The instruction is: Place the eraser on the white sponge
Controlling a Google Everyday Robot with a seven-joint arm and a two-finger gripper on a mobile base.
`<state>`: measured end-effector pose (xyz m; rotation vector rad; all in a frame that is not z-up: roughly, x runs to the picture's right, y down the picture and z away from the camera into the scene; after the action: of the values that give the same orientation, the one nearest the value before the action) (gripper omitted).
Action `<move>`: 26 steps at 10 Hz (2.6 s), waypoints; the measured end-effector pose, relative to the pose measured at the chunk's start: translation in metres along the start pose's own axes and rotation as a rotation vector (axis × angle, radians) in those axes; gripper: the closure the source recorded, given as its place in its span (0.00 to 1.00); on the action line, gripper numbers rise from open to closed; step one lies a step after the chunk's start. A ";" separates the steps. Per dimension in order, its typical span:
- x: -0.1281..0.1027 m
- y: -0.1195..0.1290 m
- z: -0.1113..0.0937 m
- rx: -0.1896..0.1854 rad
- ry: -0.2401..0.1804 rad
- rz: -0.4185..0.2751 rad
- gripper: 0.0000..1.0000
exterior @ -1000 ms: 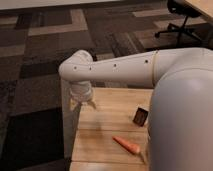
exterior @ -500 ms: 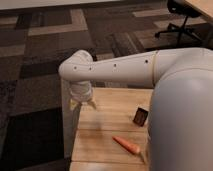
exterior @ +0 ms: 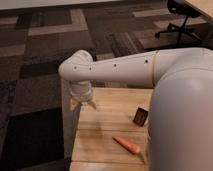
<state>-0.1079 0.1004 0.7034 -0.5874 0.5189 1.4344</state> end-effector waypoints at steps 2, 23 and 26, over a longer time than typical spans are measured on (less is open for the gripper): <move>0.000 -0.002 -0.002 0.001 -0.004 0.013 0.35; 0.024 -0.223 -0.046 -0.007 -0.160 0.532 0.35; 0.035 -0.233 -0.036 -0.008 -0.139 0.635 0.35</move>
<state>0.1272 0.0934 0.6680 -0.3323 0.6192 2.0617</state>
